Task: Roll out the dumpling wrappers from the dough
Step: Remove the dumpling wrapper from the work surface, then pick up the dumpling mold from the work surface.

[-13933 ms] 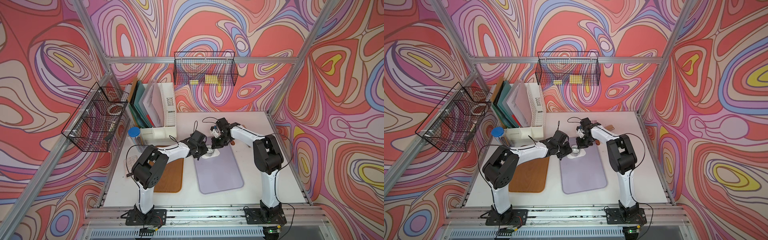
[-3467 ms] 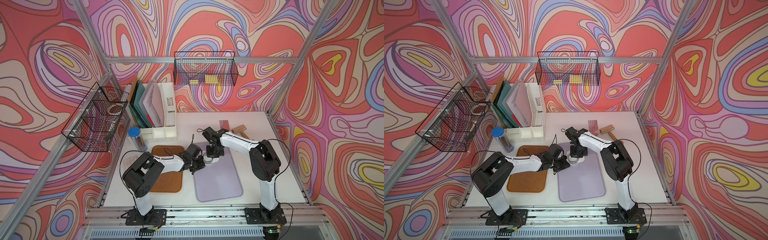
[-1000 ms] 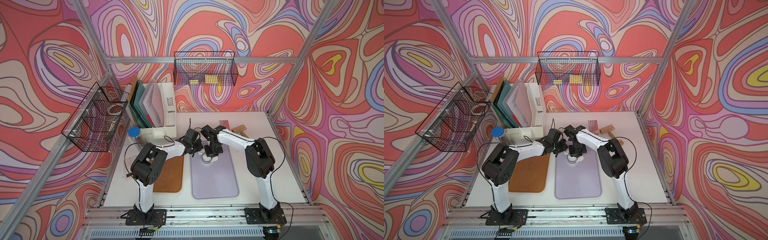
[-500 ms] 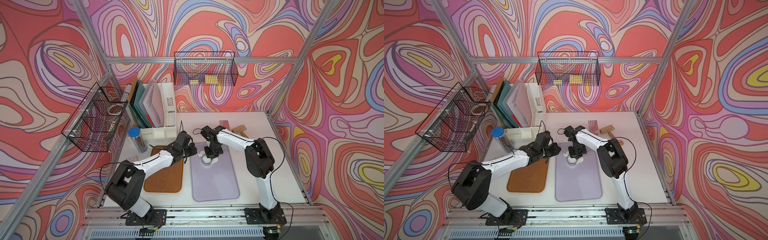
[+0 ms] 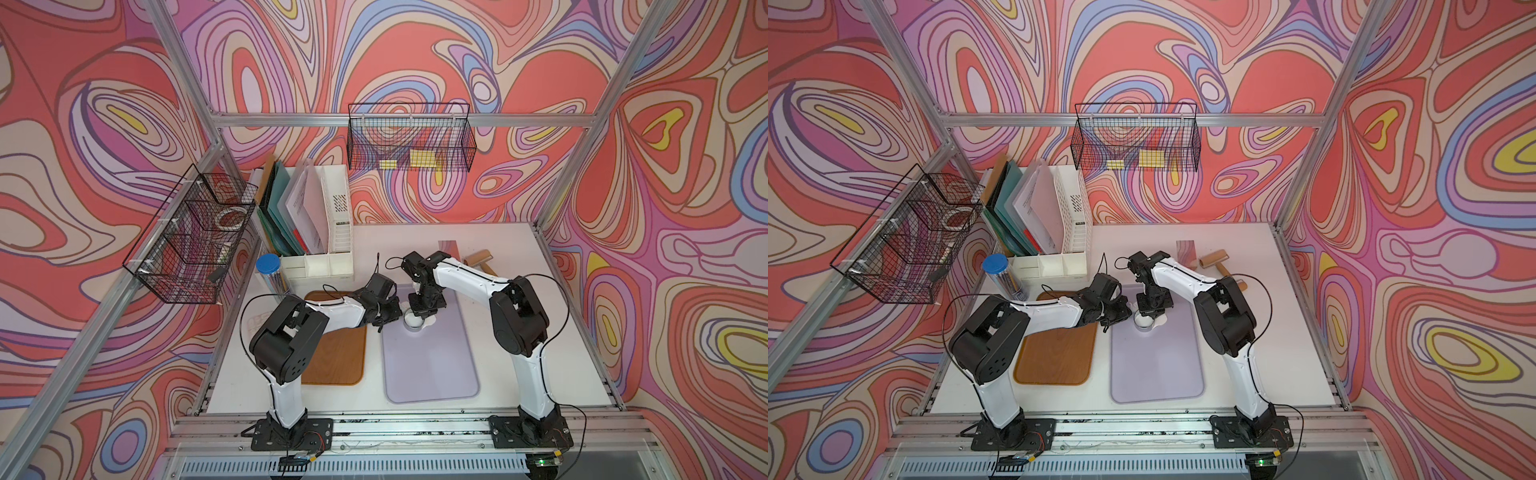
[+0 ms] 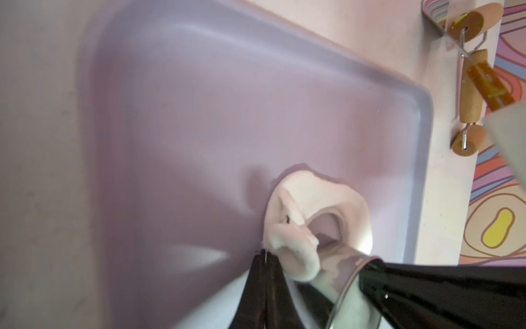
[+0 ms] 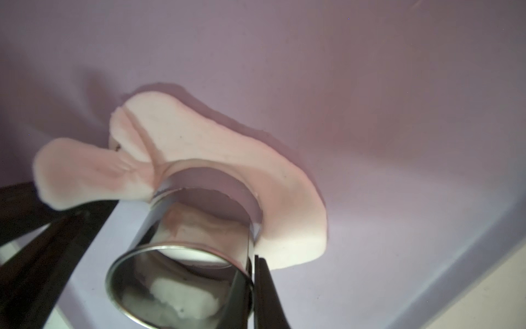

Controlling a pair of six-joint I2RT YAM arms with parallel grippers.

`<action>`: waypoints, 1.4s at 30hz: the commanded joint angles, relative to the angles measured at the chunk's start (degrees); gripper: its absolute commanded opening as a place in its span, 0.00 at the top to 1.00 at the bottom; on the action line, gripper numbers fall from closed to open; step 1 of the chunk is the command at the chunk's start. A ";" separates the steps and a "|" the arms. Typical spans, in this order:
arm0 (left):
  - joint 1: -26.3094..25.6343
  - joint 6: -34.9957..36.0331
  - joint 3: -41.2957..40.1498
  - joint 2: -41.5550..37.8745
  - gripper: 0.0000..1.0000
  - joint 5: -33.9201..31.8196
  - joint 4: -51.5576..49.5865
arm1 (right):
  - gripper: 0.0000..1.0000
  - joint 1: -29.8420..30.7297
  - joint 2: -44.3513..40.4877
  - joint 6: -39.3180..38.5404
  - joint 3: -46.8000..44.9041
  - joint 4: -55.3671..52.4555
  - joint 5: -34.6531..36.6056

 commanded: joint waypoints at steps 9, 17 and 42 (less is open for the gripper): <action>0.40 -0.07 13.27 9.55 0.94 1.66 0.76 | 0.97 1.11 1.26 -2.23 -2.32 -3.30 -4.71; 0.40 0.34 18.01 11.52 0.90 6.63 1.15 | 0.96 1.06 1.80 -1.72 -2.30 -2.34 -4.00; 2.56 8.53 -18.86 -33.85 0.54 -9.21 -10.18 | 0.96 3.77 -4.70 -3.60 -6.61 -0.14 -5.21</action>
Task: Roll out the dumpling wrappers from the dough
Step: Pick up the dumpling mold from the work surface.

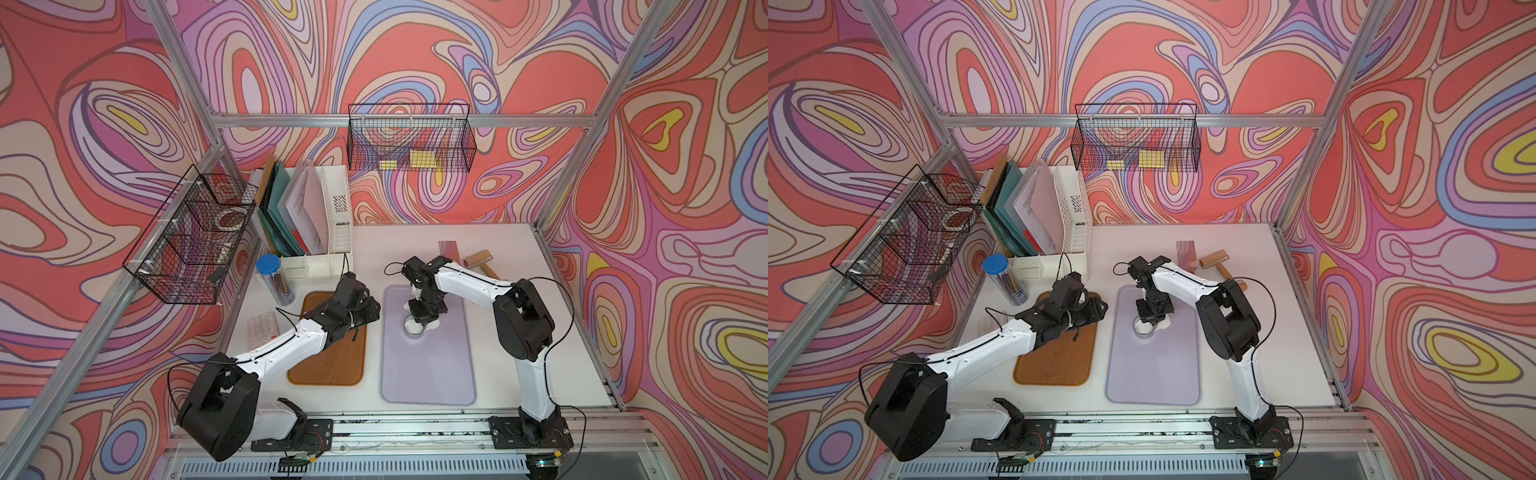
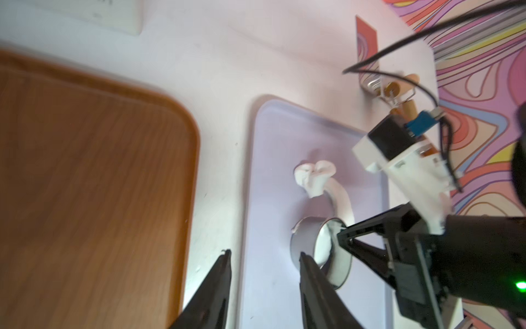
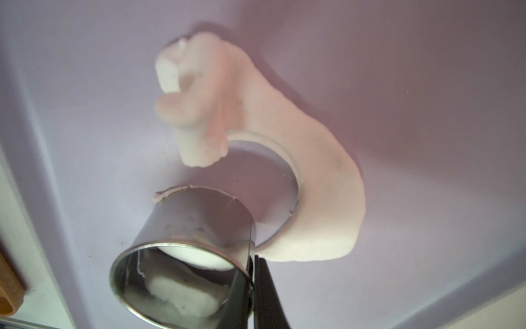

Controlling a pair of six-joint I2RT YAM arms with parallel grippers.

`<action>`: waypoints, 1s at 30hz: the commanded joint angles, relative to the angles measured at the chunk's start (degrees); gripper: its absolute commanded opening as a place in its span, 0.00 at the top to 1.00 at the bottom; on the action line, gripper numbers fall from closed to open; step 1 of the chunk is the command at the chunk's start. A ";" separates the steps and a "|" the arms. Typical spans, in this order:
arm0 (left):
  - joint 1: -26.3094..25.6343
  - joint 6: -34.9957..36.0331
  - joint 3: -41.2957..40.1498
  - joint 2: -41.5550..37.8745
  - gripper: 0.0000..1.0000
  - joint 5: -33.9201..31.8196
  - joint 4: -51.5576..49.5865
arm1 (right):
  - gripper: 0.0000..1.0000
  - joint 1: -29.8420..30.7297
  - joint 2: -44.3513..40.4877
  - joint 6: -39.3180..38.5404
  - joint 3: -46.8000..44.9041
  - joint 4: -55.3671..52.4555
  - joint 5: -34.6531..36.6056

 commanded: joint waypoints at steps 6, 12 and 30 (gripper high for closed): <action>-3.47 2.73 -2.67 -0.73 0.52 1.72 -2.30 | 0.96 2.49 -5.12 -2.09 -2.44 0.77 -4.17; -4.81 1.60 -2.76 3.08 0.53 2.30 -1.18 | 0.96 2.52 -7.74 -3.89 -3.34 0.30 -6.39; -5.52 1.70 -3.47 -1.00 0.50 1.81 -1.93 | 0.97 4.91 -8.68 -6.41 -7.86 7.01 -4.83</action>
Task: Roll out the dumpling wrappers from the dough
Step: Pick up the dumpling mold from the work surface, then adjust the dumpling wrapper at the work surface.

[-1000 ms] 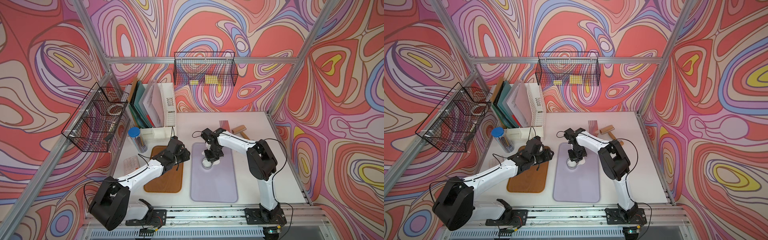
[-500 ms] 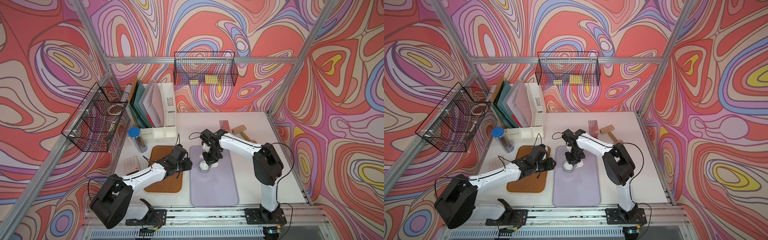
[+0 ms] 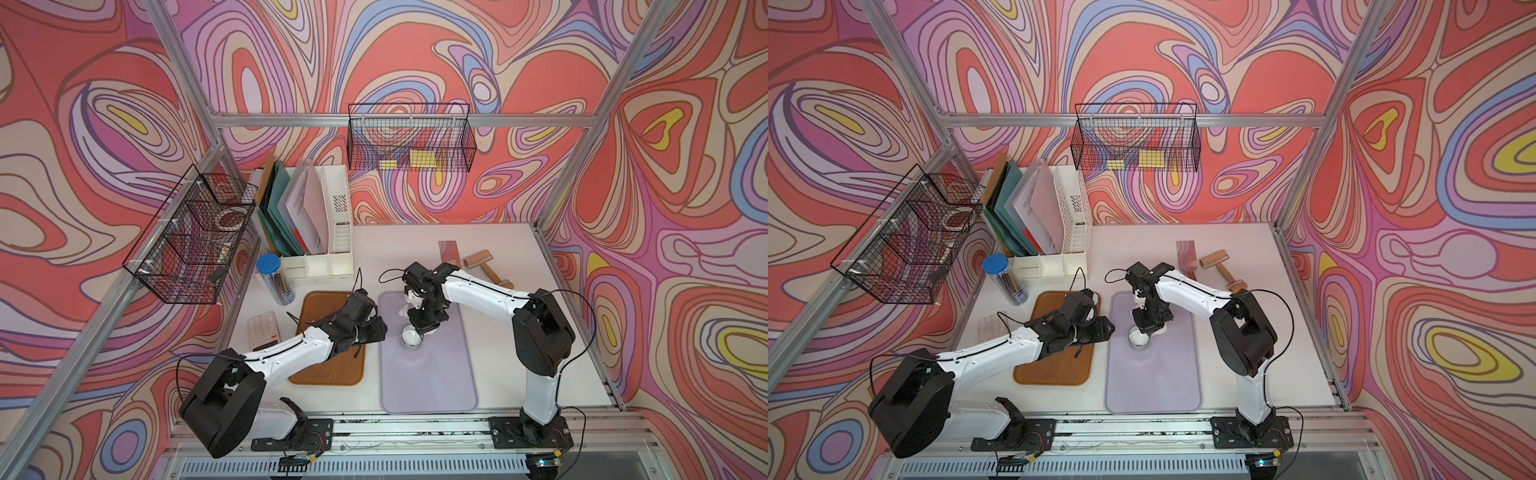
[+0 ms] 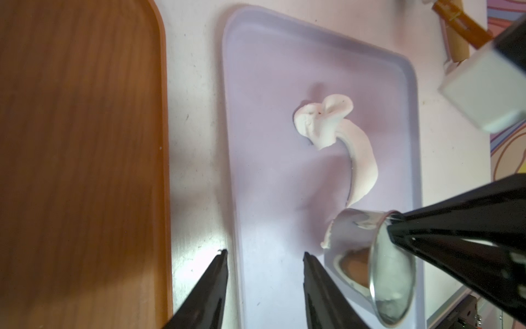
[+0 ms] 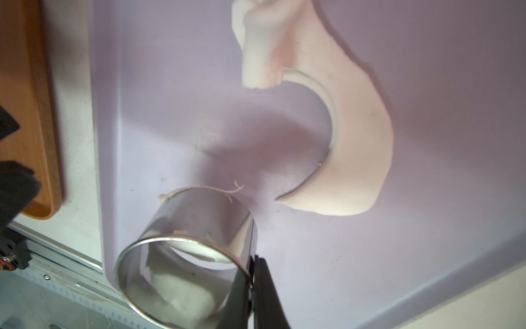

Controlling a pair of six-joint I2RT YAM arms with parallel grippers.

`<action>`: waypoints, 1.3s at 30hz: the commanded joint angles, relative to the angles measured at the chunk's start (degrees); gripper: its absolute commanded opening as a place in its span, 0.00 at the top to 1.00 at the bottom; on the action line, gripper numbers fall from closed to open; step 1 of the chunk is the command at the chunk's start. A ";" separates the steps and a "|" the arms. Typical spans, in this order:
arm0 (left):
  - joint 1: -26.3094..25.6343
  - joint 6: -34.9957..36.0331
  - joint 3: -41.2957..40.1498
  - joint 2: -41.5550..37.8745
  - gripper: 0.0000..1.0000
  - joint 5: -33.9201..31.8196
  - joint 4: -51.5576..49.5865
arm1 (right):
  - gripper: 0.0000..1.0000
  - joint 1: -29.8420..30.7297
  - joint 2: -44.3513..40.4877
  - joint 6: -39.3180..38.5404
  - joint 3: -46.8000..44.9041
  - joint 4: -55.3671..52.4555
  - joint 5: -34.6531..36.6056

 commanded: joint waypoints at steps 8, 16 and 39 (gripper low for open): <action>-0.27 0.72 -2.10 -4.05 0.36 -1.23 -0.92 | 0.96 0.77 -7.58 -1.60 -9.64 16.46 -6.92; -0.27 1.09 -3.23 -7.45 0.27 -4.00 -2.53 | 0.96 -4.21 -10.29 0.97 -17.48 24.21 -13.42; -0.27 3.75 -3.31 -5.77 0.22 2.00 -2.02 | 0.98 -11.18 -6.93 2.26 -24.55 24.85 -20.10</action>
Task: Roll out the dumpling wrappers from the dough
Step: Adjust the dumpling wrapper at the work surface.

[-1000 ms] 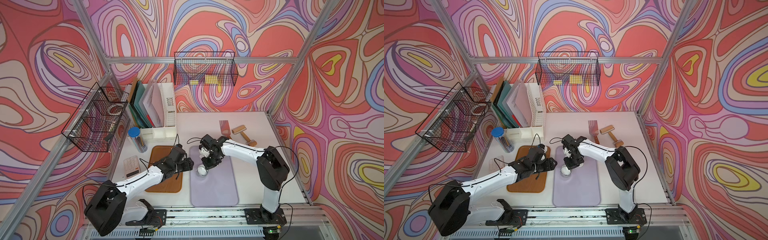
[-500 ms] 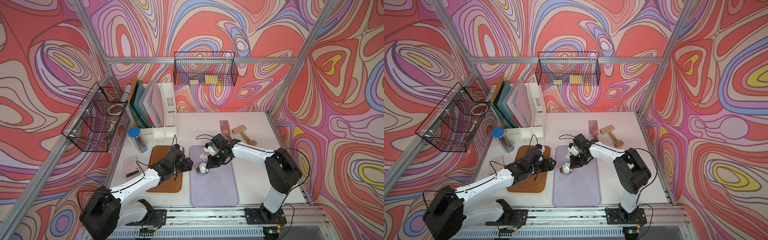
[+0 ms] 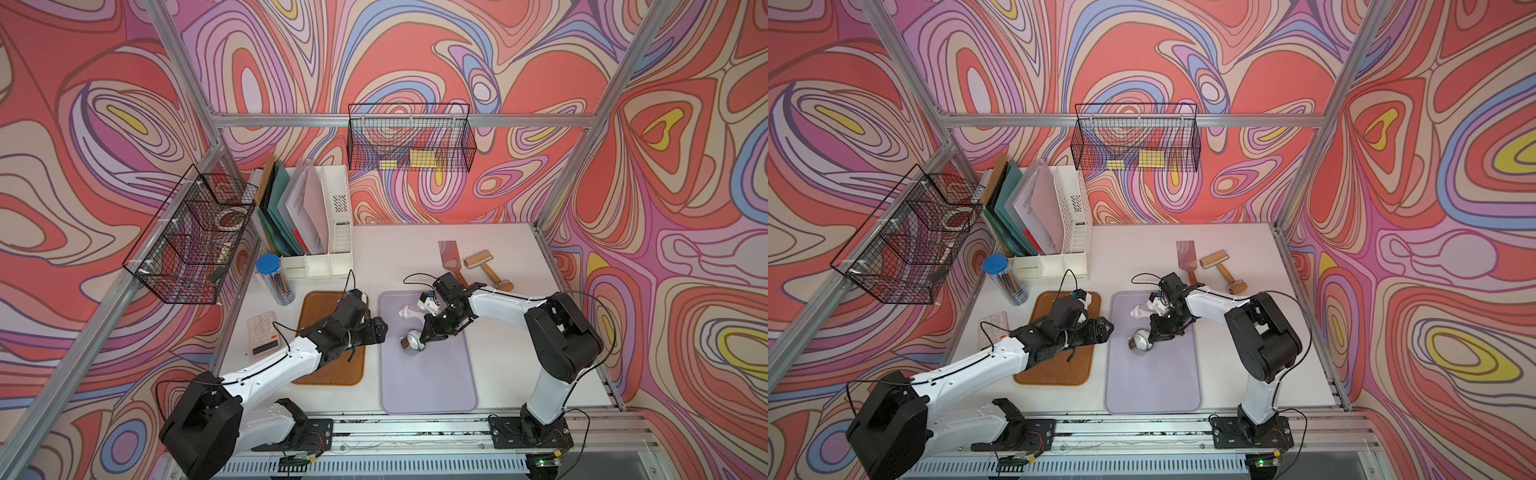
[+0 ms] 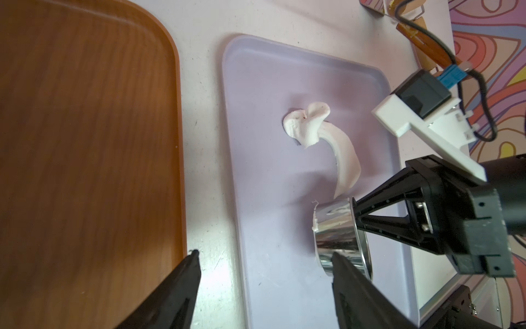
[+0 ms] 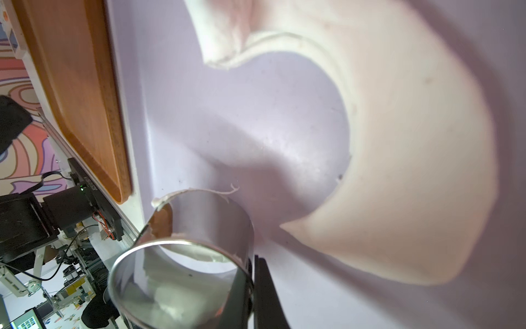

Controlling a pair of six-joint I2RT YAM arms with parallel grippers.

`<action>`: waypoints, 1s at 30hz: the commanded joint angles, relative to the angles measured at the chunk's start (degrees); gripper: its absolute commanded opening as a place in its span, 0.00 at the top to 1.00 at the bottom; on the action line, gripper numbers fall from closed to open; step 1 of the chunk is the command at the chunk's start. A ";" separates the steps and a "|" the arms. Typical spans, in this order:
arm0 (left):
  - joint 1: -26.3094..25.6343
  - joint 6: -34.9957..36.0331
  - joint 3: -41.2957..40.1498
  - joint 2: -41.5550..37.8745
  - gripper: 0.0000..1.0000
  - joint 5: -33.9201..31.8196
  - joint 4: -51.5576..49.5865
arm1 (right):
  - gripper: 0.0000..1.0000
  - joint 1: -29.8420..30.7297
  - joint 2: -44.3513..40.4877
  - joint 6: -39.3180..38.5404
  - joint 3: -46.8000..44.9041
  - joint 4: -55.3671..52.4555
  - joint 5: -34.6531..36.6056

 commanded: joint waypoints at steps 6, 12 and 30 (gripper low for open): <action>-0.34 1.17 -1.73 0.22 0.22 3.13 -0.15 | 0.98 1.00 -1.55 8.09 -0.22 1.90 -5.09; -0.36 1.69 -1.93 -1.09 0.22 1.97 -0.39 | 0.98 1.70 -4.10 10.63 -0.45 2.99 -8.08; -1.18 1.78 -4.24 -0.78 0.23 4.83 2.01 | 1.00 1.37 -0.04 17.98 2.33 -1.22 -5.35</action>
